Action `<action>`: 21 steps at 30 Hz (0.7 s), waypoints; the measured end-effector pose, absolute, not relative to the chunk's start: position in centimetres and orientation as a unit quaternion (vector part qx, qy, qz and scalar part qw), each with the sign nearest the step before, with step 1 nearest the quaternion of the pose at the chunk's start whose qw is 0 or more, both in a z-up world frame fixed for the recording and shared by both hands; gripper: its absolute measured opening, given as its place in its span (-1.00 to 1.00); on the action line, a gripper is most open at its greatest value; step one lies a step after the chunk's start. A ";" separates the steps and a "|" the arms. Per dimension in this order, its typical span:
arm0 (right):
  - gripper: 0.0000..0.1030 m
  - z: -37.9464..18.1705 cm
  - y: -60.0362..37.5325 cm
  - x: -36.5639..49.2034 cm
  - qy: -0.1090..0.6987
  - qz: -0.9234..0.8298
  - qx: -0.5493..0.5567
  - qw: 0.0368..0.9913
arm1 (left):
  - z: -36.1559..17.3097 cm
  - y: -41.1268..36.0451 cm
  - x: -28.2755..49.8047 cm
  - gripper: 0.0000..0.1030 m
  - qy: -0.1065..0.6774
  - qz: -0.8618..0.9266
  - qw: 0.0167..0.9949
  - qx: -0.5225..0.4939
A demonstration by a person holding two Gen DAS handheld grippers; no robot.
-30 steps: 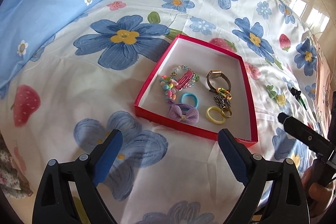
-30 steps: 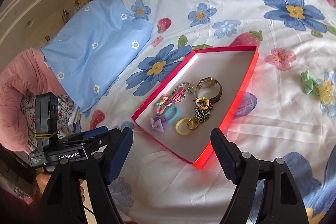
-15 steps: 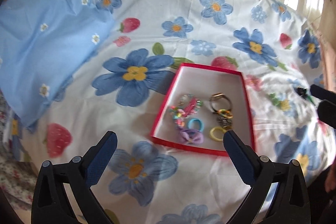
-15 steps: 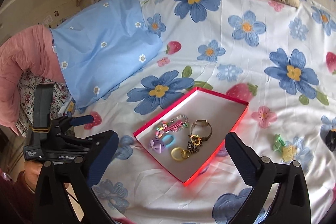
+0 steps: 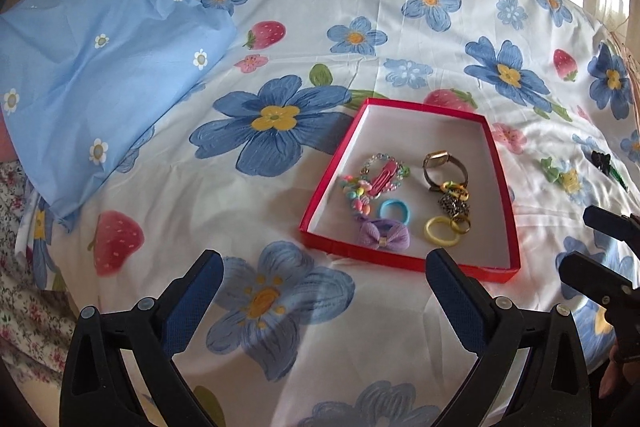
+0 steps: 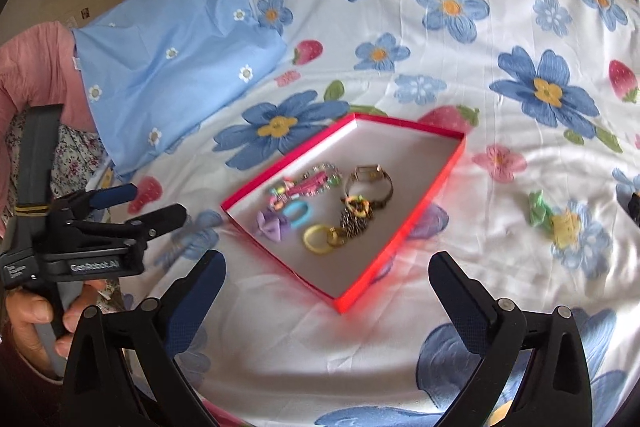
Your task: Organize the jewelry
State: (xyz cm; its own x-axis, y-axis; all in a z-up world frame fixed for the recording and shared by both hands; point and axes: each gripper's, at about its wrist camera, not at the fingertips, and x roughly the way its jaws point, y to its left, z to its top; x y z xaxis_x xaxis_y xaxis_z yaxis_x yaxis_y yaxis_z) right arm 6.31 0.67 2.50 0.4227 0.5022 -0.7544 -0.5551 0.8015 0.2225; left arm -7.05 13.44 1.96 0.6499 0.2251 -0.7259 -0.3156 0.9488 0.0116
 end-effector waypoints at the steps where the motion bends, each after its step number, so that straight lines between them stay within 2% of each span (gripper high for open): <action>1: 0.99 2.2 0.6 6.2 0.438 0.312 -0.030 0.843 | 1.8 13.4 -7.1 0.99 0.391 0.150 0.906 -0.057; 21: 0.99 1.2 1.8 4.5 0.422 0.304 -0.071 0.851 | 1.3 12.9 -9.4 0.99 0.365 0.154 0.917 -0.045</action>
